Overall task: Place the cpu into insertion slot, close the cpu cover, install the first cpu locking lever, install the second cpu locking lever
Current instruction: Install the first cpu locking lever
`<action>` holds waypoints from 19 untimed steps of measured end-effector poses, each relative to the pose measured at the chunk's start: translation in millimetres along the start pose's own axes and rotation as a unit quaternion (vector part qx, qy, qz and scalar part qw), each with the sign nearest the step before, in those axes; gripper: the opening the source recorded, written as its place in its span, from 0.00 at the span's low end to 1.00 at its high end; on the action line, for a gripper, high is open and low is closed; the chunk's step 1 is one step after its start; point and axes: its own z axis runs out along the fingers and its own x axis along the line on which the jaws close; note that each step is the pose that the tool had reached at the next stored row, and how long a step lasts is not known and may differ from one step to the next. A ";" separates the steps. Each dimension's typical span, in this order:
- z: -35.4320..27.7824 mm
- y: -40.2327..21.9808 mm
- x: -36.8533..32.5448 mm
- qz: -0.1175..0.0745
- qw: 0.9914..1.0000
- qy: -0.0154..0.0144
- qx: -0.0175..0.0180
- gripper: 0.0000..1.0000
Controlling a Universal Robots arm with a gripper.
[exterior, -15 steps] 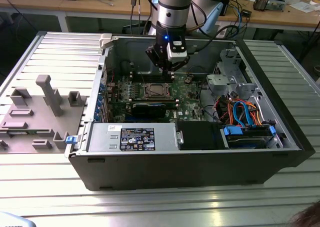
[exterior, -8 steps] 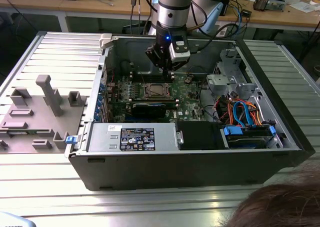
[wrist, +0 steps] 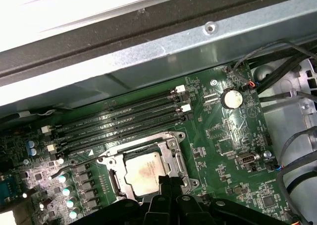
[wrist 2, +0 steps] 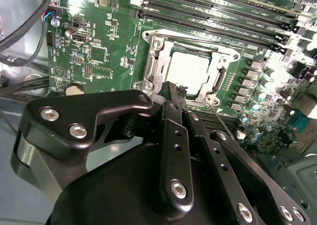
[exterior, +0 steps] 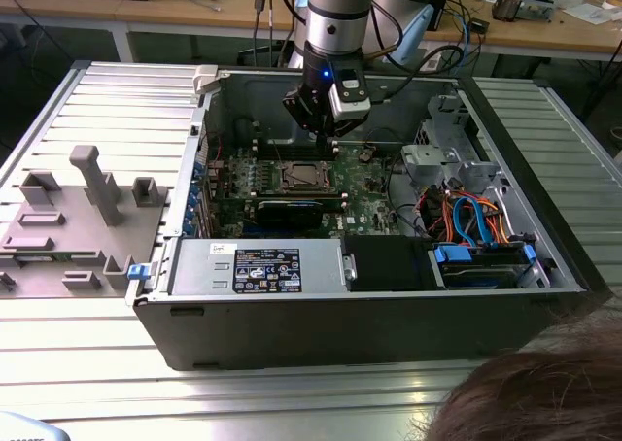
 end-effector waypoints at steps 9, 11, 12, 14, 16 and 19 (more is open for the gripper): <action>0.0 0.0 0.0 -0.009 1.000 0.000 -0.001 0.11; 0.0 0.0 0.0 -0.011 1.000 0.000 -0.001 0.11; 0.0 0.0 0.0 -0.012 1.000 0.000 -0.001 0.11; 0.0 0.0 0.0 -0.015 1.000 0.000 -0.002 0.11; 0.0 0.0 0.0 -0.017 1.000 0.000 -0.002 0.11; 0.0 0.0 0.0 -0.021 1.000 0.001 -0.002 0.11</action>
